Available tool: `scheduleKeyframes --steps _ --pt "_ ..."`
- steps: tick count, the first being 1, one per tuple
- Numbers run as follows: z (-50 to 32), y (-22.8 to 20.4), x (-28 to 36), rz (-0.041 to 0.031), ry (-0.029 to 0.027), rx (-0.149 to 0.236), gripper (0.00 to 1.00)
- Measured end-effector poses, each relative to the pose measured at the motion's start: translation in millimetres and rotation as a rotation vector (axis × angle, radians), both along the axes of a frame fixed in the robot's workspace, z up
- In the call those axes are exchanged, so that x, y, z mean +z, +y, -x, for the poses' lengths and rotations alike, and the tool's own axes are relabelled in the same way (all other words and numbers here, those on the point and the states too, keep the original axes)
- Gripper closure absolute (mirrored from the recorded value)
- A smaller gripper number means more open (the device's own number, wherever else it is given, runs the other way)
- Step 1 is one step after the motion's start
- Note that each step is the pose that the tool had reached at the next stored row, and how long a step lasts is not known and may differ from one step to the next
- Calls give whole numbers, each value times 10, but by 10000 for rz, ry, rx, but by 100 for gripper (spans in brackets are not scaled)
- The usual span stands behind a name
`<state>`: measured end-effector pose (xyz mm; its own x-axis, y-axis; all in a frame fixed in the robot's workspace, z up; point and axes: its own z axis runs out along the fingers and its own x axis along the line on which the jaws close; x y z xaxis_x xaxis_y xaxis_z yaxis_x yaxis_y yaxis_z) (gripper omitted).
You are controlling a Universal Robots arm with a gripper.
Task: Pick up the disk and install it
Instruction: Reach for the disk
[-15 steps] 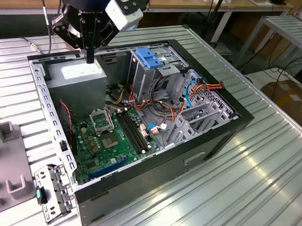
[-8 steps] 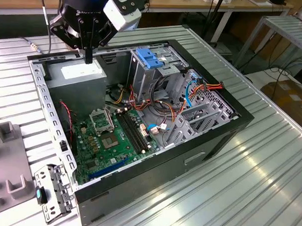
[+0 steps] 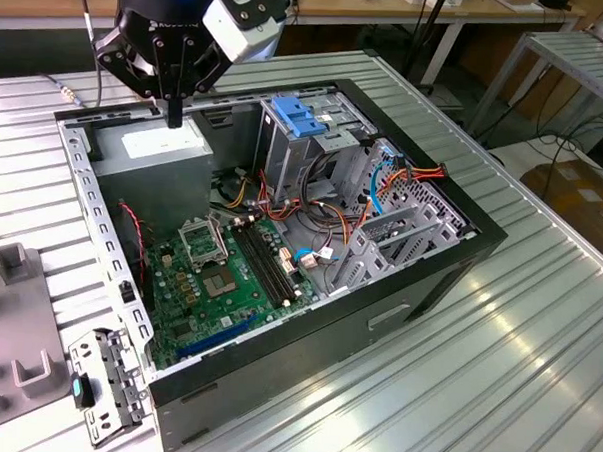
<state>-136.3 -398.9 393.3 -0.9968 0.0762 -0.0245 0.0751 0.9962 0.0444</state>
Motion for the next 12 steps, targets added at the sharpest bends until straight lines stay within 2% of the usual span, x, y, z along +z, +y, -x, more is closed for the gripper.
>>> scheduleKeyframes --steps 12 --pt "50 0 0 0 1 0 89"
